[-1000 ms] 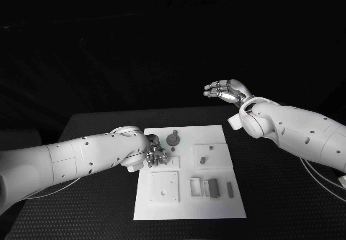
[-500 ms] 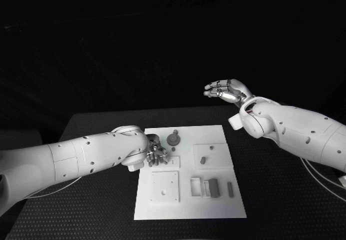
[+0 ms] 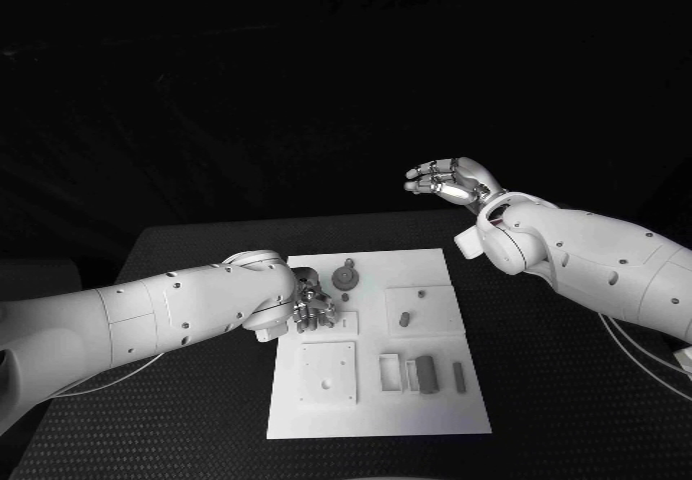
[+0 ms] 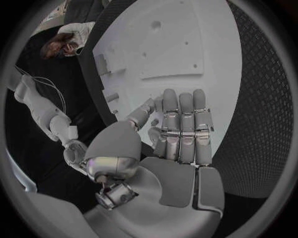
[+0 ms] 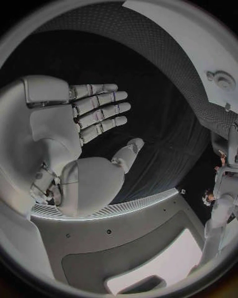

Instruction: Assemble the parts on the task board

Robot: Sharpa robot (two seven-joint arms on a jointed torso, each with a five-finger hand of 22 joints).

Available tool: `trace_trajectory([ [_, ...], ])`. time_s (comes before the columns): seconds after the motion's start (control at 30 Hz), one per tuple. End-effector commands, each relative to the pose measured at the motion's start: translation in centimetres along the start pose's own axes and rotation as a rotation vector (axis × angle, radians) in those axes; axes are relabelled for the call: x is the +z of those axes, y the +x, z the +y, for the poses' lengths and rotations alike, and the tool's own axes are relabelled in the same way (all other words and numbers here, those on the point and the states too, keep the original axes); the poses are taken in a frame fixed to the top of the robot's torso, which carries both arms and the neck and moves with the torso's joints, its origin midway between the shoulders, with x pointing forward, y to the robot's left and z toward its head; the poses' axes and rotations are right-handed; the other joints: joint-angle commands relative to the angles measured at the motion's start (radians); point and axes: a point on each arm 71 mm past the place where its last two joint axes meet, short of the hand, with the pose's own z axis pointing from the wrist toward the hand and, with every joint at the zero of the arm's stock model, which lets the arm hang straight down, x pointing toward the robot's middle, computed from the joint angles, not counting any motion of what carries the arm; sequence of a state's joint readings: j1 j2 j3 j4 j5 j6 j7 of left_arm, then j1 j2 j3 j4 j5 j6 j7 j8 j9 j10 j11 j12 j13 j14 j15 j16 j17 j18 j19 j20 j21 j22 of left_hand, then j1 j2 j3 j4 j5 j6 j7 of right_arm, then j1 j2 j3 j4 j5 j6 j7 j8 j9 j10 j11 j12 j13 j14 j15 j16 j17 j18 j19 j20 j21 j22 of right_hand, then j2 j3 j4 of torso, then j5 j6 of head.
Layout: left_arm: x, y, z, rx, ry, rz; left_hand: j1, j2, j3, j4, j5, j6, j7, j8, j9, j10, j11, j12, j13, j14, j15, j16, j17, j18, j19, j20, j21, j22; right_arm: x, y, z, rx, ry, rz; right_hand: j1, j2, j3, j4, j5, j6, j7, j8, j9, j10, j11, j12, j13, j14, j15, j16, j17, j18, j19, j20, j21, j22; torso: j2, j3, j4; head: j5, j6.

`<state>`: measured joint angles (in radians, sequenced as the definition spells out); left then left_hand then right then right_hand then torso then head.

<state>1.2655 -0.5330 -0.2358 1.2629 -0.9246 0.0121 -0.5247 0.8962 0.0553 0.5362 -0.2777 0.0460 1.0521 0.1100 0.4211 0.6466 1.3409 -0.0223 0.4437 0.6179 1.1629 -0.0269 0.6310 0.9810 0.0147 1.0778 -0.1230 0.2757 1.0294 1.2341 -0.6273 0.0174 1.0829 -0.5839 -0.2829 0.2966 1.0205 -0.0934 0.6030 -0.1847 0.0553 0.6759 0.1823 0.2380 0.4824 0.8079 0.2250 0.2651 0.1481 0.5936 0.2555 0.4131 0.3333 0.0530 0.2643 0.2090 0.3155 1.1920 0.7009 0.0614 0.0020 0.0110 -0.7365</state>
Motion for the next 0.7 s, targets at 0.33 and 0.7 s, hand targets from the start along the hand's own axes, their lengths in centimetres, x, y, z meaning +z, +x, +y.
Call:
trace_trajectory([
  [0.33,0.15,0.68,-0.1,0.014,0.008,0.032,0.001,0.012,0.007,-0.002,0.005,0.065,-0.061,0.004,0.0,-0.011,-0.011,0.006,0.002,-0.008,-0.002,0.008,-0.003,-0.005,0.0,-0.005,0.003,0.002,0.04,0.25,0.19,0.0,-0.012,0.022,-0.004,0.005,-0.006,0.0,-0.005,-0.008,0.068,0.006,-0.002,0.006,-0.001,-0.005,-0.002,0.004,0.001,-0.004,-0.002,-0.016,-0.008,0.003,-0.006,0.002,0.0,-0.0005,0.0001,-0.001,-0.001],
  [0.7,0.12,0.76,-0.27,-0.004,0.014,0.031,0.004,0.014,0.01,-0.003,0.005,0.065,-0.061,0.004,0.001,-0.012,-0.012,0.008,0.003,-0.009,-0.003,0.012,-0.006,-0.005,-0.001,-0.005,0.003,0.005,0.07,0.27,0.17,0.0,-0.012,0.023,-0.004,0.005,-0.006,0.0,-0.005,-0.008,0.067,0.006,-0.002,0.006,-0.001,-0.005,-0.003,0.003,0.001,-0.005,-0.003,-0.016,-0.008,0.002,-0.006,0.003,0.0,-0.0003,0.0002,-0.002,-0.001],
])
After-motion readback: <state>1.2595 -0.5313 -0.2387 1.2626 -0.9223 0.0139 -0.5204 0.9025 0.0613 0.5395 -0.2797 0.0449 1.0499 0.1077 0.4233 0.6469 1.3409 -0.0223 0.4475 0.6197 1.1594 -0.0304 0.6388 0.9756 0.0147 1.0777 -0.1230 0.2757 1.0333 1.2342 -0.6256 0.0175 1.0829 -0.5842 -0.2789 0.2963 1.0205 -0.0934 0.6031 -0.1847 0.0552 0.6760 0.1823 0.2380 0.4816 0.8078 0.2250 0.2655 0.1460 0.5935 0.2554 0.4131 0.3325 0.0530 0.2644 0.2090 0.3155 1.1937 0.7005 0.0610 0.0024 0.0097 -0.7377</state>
